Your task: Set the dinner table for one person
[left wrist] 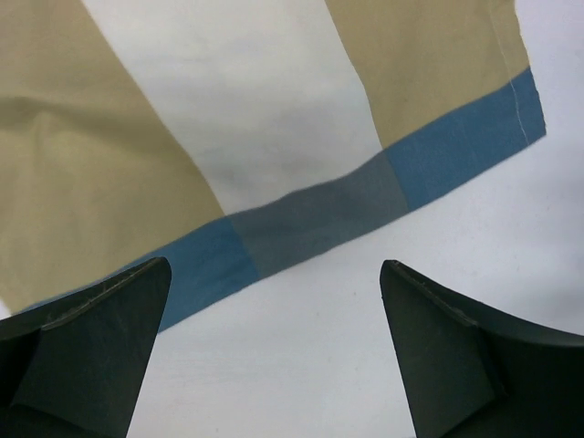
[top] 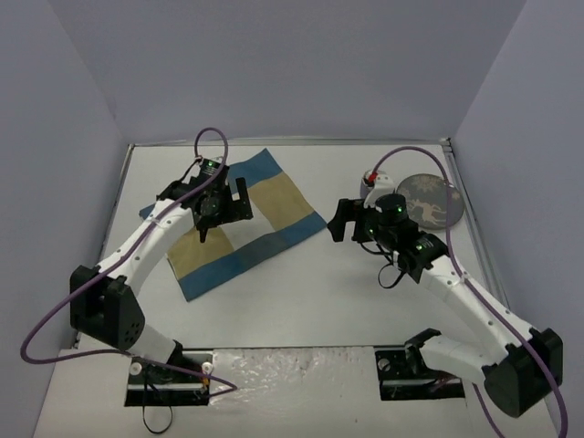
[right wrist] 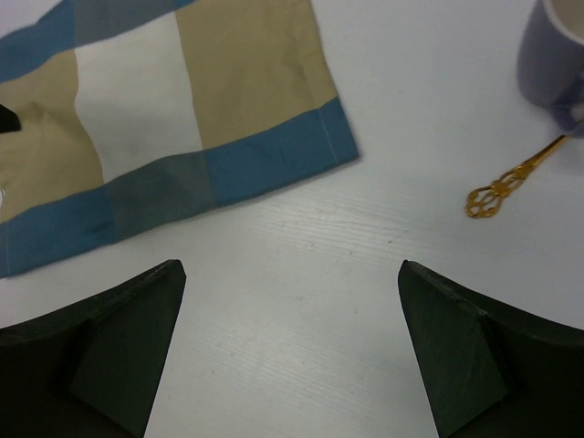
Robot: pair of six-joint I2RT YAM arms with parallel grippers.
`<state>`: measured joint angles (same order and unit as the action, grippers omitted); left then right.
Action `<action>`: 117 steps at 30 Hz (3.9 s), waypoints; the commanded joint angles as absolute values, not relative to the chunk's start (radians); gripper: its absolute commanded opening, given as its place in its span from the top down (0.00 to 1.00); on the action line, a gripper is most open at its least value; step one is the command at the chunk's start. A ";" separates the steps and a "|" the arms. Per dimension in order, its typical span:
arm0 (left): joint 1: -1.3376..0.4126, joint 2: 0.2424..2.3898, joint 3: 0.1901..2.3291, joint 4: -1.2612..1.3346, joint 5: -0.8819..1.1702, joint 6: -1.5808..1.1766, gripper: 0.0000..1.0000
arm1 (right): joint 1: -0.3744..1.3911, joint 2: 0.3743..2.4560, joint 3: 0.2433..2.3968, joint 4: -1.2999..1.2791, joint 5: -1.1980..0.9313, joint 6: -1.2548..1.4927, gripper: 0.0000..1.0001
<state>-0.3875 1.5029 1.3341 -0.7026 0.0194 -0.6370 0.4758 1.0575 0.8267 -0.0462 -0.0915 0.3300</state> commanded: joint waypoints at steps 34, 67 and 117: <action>-0.095 1.140 0.532 -0.534 0.035 -0.868 0.17 | 0.539 1.929 1.184 0.215 0.173 0.377 0.09; -0.023 0.993 0.965 -0.826 -0.057 -0.733 1.00 | 0.534 1.754 1.322 0.079 0.188 0.314 1.00; 0.088 1.339 2.026 -0.850 0.000 -0.556 1.00 | 0.516 1.918 2.286 -0.075 0.014 -0.057 1.00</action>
<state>0.0849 1.4193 2.0007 -0.9118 -0.0139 -0.5930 0.5309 2.0408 2.3337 -0.2596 0.0666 -0.0058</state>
